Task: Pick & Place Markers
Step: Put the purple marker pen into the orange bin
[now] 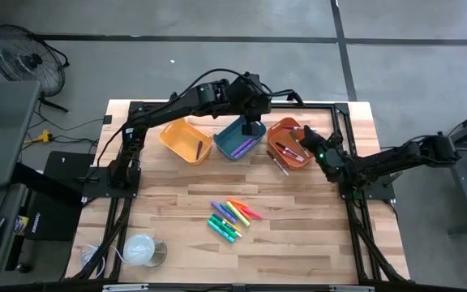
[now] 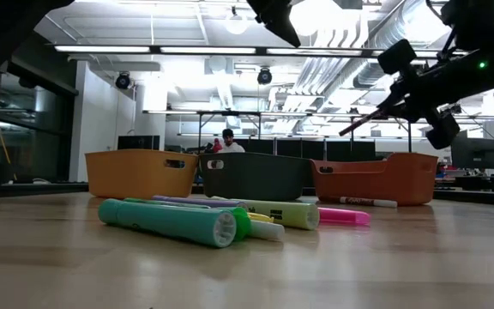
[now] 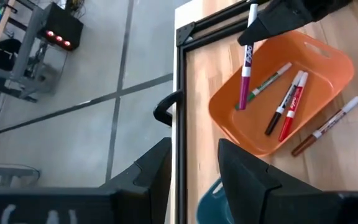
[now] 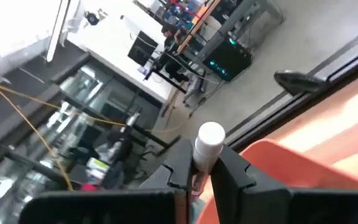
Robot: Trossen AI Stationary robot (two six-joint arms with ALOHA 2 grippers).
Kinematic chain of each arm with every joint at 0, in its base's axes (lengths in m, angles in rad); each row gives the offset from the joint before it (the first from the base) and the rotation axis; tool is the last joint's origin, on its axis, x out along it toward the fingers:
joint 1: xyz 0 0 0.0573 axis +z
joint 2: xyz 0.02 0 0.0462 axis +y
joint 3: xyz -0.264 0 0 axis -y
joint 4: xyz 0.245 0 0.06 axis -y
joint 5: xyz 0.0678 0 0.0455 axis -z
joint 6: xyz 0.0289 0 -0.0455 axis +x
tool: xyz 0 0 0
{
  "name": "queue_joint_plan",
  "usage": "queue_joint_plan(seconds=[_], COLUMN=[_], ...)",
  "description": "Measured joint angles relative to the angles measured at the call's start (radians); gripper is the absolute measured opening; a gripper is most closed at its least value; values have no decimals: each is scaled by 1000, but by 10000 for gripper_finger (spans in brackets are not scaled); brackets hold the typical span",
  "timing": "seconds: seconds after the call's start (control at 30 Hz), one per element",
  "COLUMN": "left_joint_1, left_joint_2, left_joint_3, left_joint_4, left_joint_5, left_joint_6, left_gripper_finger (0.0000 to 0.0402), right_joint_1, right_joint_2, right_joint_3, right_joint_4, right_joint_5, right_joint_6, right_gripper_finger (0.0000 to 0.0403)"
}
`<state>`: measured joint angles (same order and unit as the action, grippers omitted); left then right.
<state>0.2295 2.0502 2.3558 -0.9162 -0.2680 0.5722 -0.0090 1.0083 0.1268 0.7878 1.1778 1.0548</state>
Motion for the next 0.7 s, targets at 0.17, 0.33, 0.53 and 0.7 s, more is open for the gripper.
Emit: queue_joint_plan(seconds=[0.17,0.33,0.53,0.7], left_joint_1=[0,0,0,0], left_joint_2=[0,0,0,0], left_joint_3=[0,0,0,0], left_joint_4=[0,-3,-21,-44], left_joint_5=[6,18,18,18], left_joint_6=[20,26,26,17], left_gripper_finger=[126,126,126,126], right_joint_1=[-36,-112,-208,-301], right_joint_2=[-23,-66,-106,-113], right_joint_3=[0,10,93,292], right_joint_4=[-5,9,-77,-661], right_joint_5=[-133,-404,-670,-881], right_joint_6=[-309,-688,-1262,-1482], right_gripper_finger=[26,26,26,26])
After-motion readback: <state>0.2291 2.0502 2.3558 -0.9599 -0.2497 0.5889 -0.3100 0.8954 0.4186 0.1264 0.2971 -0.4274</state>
